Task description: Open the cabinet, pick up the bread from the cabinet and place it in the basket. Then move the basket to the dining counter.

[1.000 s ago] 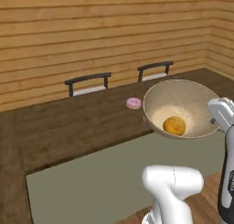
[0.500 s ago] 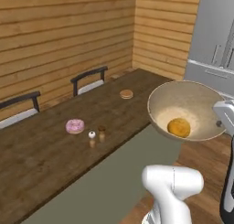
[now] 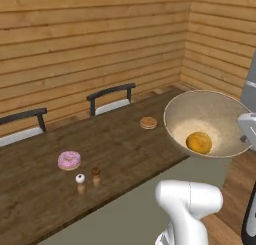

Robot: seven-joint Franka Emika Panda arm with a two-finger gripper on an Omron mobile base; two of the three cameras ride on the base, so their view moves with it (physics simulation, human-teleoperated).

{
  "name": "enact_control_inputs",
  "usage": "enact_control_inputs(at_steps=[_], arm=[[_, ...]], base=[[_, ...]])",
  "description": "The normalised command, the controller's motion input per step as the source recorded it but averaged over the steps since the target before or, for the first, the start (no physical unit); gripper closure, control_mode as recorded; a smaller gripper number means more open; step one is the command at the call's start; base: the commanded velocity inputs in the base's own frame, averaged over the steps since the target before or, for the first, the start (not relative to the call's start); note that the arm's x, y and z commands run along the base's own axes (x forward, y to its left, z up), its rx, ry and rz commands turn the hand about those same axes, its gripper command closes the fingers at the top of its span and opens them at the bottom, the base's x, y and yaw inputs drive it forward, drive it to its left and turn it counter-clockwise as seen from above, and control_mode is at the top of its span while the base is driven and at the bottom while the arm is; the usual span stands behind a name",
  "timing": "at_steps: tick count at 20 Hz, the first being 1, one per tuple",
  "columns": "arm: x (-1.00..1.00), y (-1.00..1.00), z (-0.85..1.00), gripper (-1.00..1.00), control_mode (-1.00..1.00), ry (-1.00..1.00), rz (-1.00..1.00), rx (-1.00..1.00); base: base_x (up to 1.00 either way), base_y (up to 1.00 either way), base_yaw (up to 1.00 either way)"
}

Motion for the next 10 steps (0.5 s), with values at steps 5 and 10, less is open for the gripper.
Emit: enact_control_inputs(at_steps=[5, 10], arm=[[0.0, 0.0, 0.0, 1.0, 1.0, 0.0, 0.0, 0.0], [0.0, 0.0, 0.0, 1.0, 1.0, 0.0, 0.0, 0.0]], base=[[0.94, -0.08, 0.35], [0.18, -0.08, 0.14]])
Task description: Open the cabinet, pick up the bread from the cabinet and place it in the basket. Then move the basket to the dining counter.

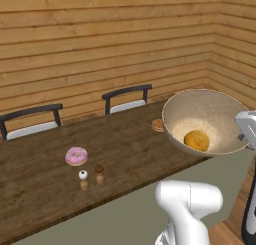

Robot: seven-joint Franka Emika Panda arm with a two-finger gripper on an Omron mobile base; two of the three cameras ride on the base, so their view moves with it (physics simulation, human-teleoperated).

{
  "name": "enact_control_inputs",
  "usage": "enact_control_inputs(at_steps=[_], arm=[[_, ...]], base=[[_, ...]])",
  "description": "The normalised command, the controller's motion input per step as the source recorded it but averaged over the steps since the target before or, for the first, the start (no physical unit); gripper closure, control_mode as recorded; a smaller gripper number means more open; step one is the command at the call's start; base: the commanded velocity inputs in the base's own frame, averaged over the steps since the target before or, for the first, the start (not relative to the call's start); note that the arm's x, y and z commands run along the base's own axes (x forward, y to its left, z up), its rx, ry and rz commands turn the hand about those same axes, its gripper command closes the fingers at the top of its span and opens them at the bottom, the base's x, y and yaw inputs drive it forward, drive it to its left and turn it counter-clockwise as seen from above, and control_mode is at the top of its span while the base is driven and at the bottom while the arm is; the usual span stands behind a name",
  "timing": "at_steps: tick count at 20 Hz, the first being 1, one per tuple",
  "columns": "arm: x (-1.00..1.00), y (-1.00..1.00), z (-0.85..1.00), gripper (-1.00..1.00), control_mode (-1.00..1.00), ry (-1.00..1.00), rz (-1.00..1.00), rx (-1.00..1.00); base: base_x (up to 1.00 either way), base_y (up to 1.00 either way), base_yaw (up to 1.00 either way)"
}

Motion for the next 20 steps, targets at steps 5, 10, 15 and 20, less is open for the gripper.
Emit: enact_control_inputs(at_steps=[5, 10, 15, 20], arm=[[0.8, -0.07, -0.33, 1.0, -1.0, 0.06, 0.07, 0.0], [0.99, 0.0, -0.74, 1.0, -1.0, 0.03, 0.07, -0.02], [1.0, 0.0, -0.88, 1.0, -1.0, 0.04, 0.06, -0.07], [1.0, 0.0, -0.74, 1.0, -1.0, 0.04, 0.1, -0.03]], base=[[0.13, -0.01, 0.02], [0.0, 0.0, 0.0], [0.0, 0.0, 0.0], [0.0, 0.0, 0.0]])
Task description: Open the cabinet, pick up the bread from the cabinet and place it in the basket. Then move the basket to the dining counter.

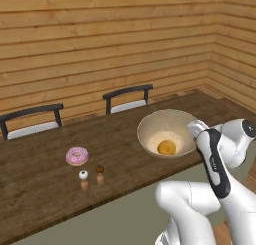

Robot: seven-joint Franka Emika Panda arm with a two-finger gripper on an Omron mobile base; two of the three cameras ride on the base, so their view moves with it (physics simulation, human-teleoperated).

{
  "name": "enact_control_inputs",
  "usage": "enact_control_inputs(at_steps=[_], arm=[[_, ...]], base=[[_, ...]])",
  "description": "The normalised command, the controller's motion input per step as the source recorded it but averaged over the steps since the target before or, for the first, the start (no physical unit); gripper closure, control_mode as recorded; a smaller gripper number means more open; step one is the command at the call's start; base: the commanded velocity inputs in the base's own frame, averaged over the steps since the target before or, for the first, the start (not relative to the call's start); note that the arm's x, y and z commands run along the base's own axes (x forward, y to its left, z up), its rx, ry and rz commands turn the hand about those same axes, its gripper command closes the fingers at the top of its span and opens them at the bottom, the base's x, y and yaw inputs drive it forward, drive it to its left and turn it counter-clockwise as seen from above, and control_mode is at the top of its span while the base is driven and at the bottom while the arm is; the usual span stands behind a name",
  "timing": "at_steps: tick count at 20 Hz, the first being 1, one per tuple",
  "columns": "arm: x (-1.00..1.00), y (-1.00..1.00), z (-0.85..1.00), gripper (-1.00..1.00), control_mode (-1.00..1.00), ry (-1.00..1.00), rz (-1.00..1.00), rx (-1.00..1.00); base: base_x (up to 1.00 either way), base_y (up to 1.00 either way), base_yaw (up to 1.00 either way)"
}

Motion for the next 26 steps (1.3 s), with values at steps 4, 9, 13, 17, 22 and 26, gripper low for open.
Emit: enact_control_inputs(at_steps=[4, 9, 13, 17, 22, 26], arm=[[0.81, -0.01, -0.42, 1.0, -1.0, 0.16, 0.08, 0.0], [0.51, 0.0, -0.21, 1.0, -1.0, 0.24, 0.02, 0.0], [0.34, 0.0, -0.24, 1.0, -1.0, 0.16, 0.02, 0.0], [0.31, 0.0, -0.39, 1.0, -1.0, 0.09, 0.02, 0.0], [0.02, 0.05, -0.26, -1.0, -1.0, 0.0, 0.01, 0.0], [-0.2, 0.15, 0.18, -1.0, -1.0, -0.09, 0.0, 0.0]], base=[[0.0, 0.0, 0.0], [0.0, 0.0, 0.0], [0.0, 0.0, 0.0], [0.0, 0.0, 0.0], [0.0, 0.0, 0.0], [0.0, 0.0, 0.0]])
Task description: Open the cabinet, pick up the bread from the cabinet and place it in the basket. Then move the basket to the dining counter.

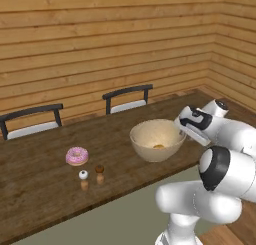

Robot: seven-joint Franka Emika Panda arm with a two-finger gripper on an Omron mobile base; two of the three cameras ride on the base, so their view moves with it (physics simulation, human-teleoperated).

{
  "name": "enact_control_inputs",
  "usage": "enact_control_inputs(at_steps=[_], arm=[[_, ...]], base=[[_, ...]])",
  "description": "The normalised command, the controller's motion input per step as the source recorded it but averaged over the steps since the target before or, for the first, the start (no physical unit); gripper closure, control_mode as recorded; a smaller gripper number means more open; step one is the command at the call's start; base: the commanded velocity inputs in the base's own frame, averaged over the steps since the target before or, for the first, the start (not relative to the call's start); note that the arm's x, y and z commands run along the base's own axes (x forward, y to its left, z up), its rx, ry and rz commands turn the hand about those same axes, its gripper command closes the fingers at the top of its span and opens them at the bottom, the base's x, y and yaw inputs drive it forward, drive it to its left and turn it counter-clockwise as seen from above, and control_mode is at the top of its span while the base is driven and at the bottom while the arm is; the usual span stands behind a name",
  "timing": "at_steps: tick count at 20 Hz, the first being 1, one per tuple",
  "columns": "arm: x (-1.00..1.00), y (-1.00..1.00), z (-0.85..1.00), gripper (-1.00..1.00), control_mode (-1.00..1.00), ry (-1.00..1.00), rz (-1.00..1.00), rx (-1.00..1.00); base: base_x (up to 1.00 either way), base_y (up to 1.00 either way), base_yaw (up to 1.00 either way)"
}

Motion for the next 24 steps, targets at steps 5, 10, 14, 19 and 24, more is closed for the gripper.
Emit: enact_control_inputs(at_steps=[5, 10, 14, 19, 24], arm=[[-0.32, 0.19, 0.36, -1.0, -1.0, -0.2, 0.0, 0.0], [-0.72, 0.18, 0.55, -1.0, -1.0, -0.33, 0.01, 0.0], [-0.8, 0.37, 0.84, -1.0, -1.0, -0.24, 0.02, 0.0], [-0.94, 0.19, 1.0, -1.0, -1.0, -0.09, 0.04, 0.0], [-1.0, 0.11, 0.99, -1.0, -1.0, -0.09, 0.07, 0.0]], base=[[0.0, 0.0, 0.0], [0.0, 0.0, 0.0], [0.0, 0.0, 0.0], [0.0, 0.0, 0.0], [0.0, 0.0, 0.0]])
